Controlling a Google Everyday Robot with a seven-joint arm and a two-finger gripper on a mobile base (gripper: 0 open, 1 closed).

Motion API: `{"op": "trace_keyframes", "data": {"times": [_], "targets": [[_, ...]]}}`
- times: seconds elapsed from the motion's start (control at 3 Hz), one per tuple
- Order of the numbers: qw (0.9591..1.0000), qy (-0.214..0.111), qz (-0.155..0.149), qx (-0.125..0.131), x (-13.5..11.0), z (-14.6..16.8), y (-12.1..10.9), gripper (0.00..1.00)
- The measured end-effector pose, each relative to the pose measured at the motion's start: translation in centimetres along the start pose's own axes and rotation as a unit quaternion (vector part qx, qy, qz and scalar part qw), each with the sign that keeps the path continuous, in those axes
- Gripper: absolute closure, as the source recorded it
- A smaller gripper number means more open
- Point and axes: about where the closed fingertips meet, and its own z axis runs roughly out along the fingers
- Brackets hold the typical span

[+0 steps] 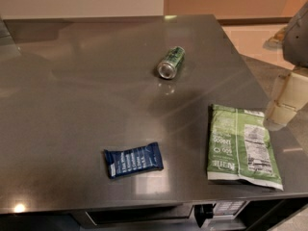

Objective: Pick green can

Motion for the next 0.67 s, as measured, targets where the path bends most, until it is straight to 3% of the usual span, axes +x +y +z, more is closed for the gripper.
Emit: {"op": "trace_keyframes", "data": {"times": [0.33, 0.67], "targets": [[1.0000, -0.001, -0.001, 0.001, -0.1, -0.1, 0.0, 0.00], [0.9992, -0.014, -0.036, -0.014, -1.5, 0.7, -1.2, 0.00]]}}
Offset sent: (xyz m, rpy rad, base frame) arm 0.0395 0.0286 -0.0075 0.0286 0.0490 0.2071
